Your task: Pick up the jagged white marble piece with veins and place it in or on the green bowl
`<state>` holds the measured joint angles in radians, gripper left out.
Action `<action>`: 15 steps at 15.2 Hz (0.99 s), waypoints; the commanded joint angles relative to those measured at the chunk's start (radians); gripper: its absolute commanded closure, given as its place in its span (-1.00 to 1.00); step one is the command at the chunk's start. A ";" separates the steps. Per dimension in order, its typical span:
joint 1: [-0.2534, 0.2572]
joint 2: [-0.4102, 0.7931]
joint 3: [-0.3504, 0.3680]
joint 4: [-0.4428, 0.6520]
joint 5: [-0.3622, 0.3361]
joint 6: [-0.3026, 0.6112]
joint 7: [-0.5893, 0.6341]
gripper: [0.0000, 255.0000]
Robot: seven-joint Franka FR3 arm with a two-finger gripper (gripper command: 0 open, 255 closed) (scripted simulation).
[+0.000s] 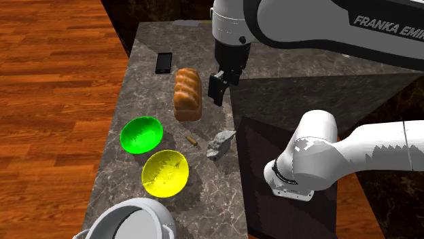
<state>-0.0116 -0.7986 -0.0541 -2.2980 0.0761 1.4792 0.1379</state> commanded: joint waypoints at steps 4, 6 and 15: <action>0.022 0.036 -0.017 -0.071 -0.011 0.060 -0.071 -1.00; 0.036 0.066 -0.028 -0.114 -0.019 0.102 -0.119 -1.00; 0.097 0.253 -0.070 -0.271 -0.053 0.307 -0.326 -1.00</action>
<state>0.0797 -0.5747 -0.1174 -2.5631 0.0286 1.7668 -0.1609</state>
